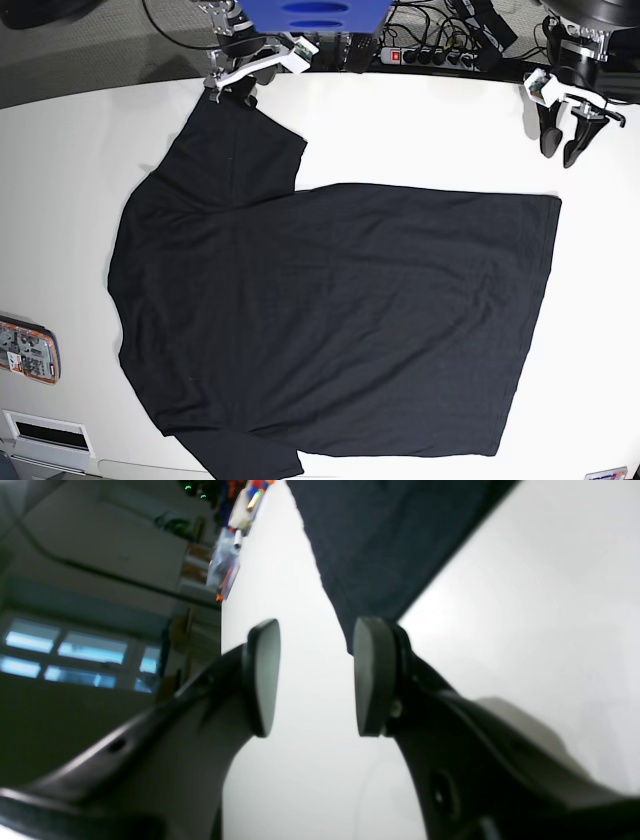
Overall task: Fold the T-shirt properly
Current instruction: 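Lower the right gripper onto the shoulder seam and pinch it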
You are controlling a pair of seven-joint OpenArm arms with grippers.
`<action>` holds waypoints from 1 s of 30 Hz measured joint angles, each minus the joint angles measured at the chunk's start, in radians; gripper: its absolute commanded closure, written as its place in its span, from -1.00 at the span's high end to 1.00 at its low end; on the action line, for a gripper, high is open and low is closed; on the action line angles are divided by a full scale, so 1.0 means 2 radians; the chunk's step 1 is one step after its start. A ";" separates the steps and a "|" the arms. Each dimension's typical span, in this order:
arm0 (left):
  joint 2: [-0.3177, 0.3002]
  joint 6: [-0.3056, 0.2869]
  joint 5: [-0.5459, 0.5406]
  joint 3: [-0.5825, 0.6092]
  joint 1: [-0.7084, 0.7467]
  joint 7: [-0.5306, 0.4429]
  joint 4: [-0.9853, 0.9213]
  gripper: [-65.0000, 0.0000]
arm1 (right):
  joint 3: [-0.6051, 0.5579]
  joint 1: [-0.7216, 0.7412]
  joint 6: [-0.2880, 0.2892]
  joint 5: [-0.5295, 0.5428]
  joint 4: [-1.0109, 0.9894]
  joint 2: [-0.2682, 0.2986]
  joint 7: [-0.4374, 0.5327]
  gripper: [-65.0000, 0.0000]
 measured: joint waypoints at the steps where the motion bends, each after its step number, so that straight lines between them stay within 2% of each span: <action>1: 0.000 0.000 0.001 0.000 0.000 0.000 0.000 -0.26 | 0.000 0.000 0.000 0.000 -0.001 0.000 0.002 0.12; 7: 0.000 0.001 0.000 0.000 -0.002 0.000 0.000 -0.26 | 0.001 0.003 -0.002 0.000 -0.002 0.000 0.001 0.12; 13: 0.004 0.001 -0.001 0.000 -0.002 0.002 0.000 -0.26 | 0.003 0.073 0.004 0.005 -0.010 0.000 -0.002 0.12; 15: 0.004 0.001 -0.001 0.000 -0.002 0.002 0.000 -0.26 | 0.003 0.079 -0.003 0.021 -0.009 0.000 -0.025 0.12; 17: 0.004 0.001 -0.001 0.000 -0.002 0.002 0.000 -0.26 | 0.003 0.072 0.004 0.049 -0.009 0.001 -0.037 0.12; 19: 0.004 0.001 -0.001 0.000 -0.002 0.002 0.000 -0.26 | 0.000 0.068 -0.002 0.053 -0.009 0.001 -0.042 0.12; 23: 0.004 0.001 -0.001 0.000 -0.002 0.002 0.000 -0.26 | -0.001 0.065 0.001 0.054 -0.007 0.001 -0.042 0.12; 27: 0.004 0.001 -0.001 0.000 -0.004 0.002 0.000 -0.26 | -0.001 0.008 -0.007 0.041 0.001 0.001 -0.034 0.12; 28: 0.004 0.001 -0.001 0.000 -0.006 0.002 0.000 -0.26 | 0.000 -0.002 0.003 0.039 0.003 0.001 -0.033 0.12; 29: 0.004 0.003 -0.001 0.000 -0.009 0.004 0.000 -0.26 | 0.002 -0.006 0.044 0.046 0.003 0.001 -0.039 0.12; 30: 0.004 0.001 -0.001 0.000 -0.012 0.003 0.000 -0.26 | 0.003 -0.005 0.057 0.054 -0.006 0.001 -0.052 0.12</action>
